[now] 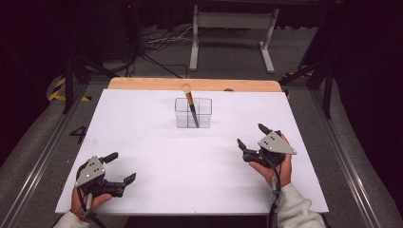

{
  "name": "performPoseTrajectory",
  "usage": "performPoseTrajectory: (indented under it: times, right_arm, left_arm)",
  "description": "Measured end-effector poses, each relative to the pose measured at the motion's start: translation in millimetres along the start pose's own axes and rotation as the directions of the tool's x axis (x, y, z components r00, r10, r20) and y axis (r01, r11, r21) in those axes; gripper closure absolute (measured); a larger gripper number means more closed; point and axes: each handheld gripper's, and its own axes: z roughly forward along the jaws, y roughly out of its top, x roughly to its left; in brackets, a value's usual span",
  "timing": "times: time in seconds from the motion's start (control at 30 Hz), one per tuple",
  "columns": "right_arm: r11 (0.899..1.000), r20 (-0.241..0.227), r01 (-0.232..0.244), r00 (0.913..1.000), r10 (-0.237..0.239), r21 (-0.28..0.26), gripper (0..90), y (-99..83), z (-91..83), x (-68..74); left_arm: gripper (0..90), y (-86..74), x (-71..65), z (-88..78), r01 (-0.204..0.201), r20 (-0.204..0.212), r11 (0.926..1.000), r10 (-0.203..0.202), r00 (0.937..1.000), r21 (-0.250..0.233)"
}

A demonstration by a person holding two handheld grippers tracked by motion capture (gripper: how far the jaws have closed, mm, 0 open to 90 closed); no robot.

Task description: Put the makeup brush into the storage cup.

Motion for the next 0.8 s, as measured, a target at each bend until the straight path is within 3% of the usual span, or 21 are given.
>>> performPoseTrajectory:
  times: [0.8]
  right_arm:
    - [0.999, -0.011, 0.021, 0.9997, -0.021, 0.045, 12.5, -31.0, -28.5, -5.0]
  left_arm:
    - [4.0, 1.3, -0.8, 2.1, -0.004, 0.007, 1.0, 0.004, 1.0, -0.002]
